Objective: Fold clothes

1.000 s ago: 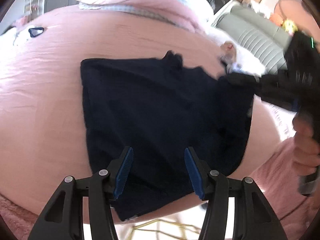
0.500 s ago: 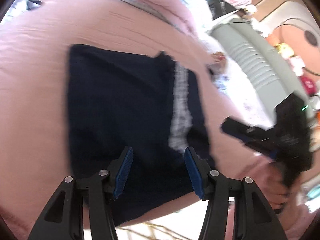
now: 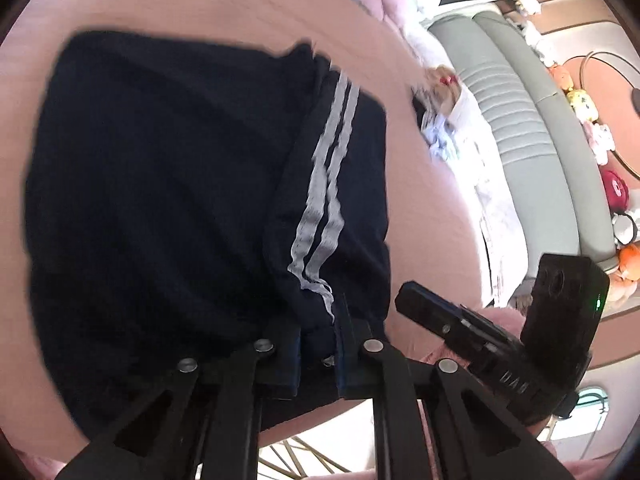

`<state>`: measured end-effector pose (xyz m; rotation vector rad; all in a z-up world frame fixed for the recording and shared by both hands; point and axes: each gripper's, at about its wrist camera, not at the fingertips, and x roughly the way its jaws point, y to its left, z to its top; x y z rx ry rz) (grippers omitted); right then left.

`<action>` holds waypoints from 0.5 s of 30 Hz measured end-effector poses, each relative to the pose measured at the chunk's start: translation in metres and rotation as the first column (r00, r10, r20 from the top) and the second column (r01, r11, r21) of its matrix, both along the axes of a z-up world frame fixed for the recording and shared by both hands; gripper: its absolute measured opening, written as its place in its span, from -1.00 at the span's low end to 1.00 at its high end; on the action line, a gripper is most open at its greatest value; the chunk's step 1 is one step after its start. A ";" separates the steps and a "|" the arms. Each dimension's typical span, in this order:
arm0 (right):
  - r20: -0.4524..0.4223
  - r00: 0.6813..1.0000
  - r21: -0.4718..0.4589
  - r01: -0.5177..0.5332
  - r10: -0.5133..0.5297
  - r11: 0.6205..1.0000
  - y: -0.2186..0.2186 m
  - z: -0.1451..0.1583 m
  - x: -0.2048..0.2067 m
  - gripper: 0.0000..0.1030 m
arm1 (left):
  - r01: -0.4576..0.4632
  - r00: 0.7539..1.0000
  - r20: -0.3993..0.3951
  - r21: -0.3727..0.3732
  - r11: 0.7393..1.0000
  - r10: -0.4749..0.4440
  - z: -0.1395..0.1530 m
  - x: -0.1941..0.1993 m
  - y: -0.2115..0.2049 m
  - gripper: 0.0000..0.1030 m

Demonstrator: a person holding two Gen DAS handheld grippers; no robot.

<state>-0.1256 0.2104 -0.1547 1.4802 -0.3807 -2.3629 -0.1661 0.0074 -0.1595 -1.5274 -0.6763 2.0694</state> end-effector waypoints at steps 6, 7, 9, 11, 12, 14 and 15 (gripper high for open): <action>-0.084 0.995 -0.008 -0.061 0.060 0.998 -0.009 0.021 0.010 -0.57 | -0.111 0.987 -0.117 -0.043 0.993 0.106 0.033 0.032 -0.043 -0.80; -0.079 0.993 -0.008 -0.084 0.083 0.996 -0.015 0.021 0.009 -0.57 | -0.135 0.984 -0.125 -0.046 0.990 0.128 0.033 0.040 -0.050 -0.80; -0.072 0.989 -0.005 -0.131 0.130 0.991 -0.028 0.021 0.009 -0.57 | -0.177 0.976 -0.135 -0.054 0.983 0.169 0.032 0.055 -0.063 -0.80; -0.076 0.978 0.031 -0.192 0.194 0.981 -0.050 0.020 0.011 -0.57 | -0.203 0.974 -0.114 -0.054 0.978 0.196 0.024 0.065 -0.073 -0.80; -0.067 0.972 0.047 -0.221 0.224 0.974 -0.060 0.016 0.013 -0.57 | -0.214 0.973 -0.102 -0.054 0.975 0.208 0.019 0.070 -0.078 -0.80; -0.023 0.969 0.084 -0.245 0.247 0.966 -0.080 0.003 0.011 -0.57 | -0.227 0.970 -0.096 -0.052 0.972 0.222 0.014 0.075 -0.083 -0.80; -0.005 0.968 0.096 -0.249 0.251 0.964 -0.079 -0.002 0.015 -0.57 | -0.233 0.969 -0.094 -0.052 0.971 0.228 0.012 0.078 -0.085 -0.80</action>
